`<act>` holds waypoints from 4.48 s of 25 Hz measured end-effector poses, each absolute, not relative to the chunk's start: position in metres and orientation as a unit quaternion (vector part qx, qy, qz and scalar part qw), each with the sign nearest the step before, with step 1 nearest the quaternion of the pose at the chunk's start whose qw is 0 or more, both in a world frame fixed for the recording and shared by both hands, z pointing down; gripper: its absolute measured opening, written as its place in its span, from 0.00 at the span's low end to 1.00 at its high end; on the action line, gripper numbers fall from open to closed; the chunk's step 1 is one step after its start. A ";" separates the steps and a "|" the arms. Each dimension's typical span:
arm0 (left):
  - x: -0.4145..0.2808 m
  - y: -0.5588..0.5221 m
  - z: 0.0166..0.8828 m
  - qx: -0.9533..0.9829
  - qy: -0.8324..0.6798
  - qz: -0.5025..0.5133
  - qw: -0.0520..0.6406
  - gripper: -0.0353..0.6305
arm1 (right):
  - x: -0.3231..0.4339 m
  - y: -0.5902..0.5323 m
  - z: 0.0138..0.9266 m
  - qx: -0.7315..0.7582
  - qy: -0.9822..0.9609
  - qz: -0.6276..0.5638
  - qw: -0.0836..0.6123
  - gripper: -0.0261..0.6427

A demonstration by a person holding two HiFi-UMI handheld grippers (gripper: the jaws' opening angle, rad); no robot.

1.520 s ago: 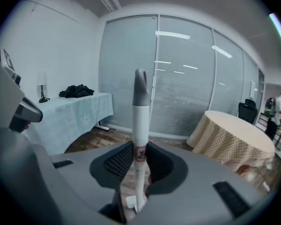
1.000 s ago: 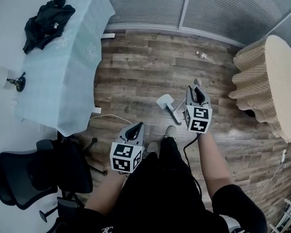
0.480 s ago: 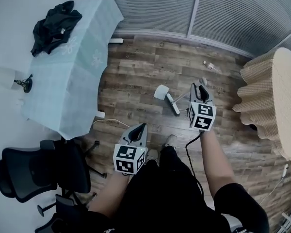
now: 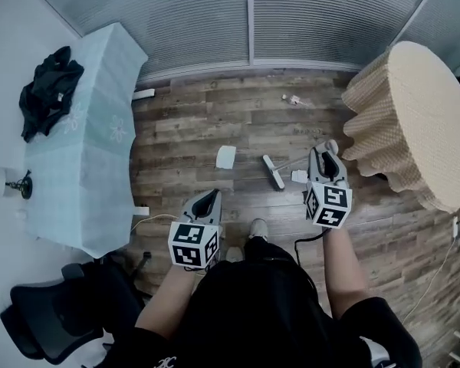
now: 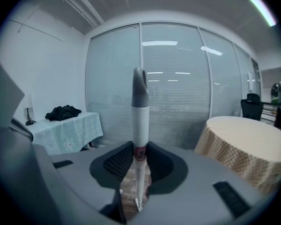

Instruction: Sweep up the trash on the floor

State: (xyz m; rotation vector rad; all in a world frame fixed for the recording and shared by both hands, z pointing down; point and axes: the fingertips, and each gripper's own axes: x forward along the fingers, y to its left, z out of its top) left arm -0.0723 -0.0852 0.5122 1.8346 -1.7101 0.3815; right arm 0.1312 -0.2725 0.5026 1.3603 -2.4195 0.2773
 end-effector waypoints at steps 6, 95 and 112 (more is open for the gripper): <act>-0.024 -0.129 0.514 0.737 -0.592 0.165 0.280 0.05 | 0.230 -0.265 0.511 0.547 -0.806 0.105 0.201 0.19; -0.241 -0.277 0.564 0.822 -0.451 0.174 0.300 0.05 | -0.013 -0.325 0.567 0.648 -0.685 0.269 0.198 0.19; -0.204 -0.297 0.553 0.820 -0.462 0.160 0.296 0.05 | 0.081 -0.353 0.496 0.676 -0.696 0.185 0.154 0.19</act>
